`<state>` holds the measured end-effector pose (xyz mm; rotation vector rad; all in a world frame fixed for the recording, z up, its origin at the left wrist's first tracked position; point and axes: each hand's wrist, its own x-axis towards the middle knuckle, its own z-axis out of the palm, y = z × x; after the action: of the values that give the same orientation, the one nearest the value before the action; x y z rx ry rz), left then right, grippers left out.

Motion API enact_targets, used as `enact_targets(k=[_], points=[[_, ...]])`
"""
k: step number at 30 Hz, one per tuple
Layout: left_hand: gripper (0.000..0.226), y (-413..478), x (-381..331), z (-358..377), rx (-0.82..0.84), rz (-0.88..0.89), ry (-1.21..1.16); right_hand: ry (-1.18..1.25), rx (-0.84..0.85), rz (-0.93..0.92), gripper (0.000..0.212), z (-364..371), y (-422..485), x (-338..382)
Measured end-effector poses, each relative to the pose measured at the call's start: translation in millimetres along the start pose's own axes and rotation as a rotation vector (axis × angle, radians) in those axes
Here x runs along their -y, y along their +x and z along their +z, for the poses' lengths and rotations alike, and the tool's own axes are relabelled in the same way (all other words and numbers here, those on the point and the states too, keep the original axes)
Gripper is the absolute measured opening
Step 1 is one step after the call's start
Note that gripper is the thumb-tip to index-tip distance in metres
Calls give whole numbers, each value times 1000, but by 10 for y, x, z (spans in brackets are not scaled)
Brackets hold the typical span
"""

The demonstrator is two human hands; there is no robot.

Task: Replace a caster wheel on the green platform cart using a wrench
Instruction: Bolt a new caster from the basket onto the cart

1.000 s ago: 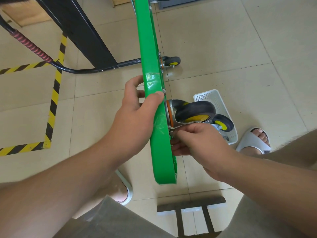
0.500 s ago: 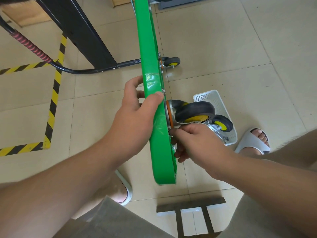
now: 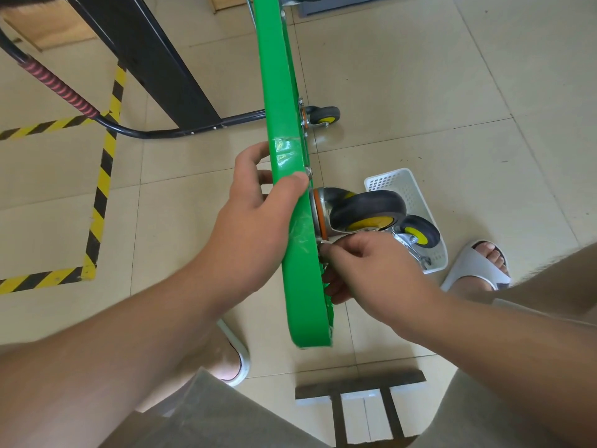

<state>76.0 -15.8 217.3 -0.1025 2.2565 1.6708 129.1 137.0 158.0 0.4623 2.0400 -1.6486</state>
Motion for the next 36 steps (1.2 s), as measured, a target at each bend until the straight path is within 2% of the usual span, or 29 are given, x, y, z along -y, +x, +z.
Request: enact_targets(k=[2,6,11,15,20,24,29,33,36], points=[[30,-2,-1,-4,2,-5,4,6,3,24,33,-8,3,4],[31,-6,-6,-5,8,-12,13,44,10,33,23,2,-16,-19],[40,-3,-1,0,11,-20,14,48,19,2,22,23,-21,-24],[31,0,10,-7,5,-14,13,78,26,61,35,5,1,7],[39,2,11,-6,15,-27,12,80,33,44,24,21,-16,14],[40,1,14,-2,14,-15,10,60,38,54,34,19,2,14],[38,1,19,-7,17,-19,10,24,47,53,23,32,-6,-8],[41,6,19,0,11,-26,8,54,79,72,26,37,2,-4],[40,4,8,-1,9,-24,9,84,95,93,38,45,3,2]])
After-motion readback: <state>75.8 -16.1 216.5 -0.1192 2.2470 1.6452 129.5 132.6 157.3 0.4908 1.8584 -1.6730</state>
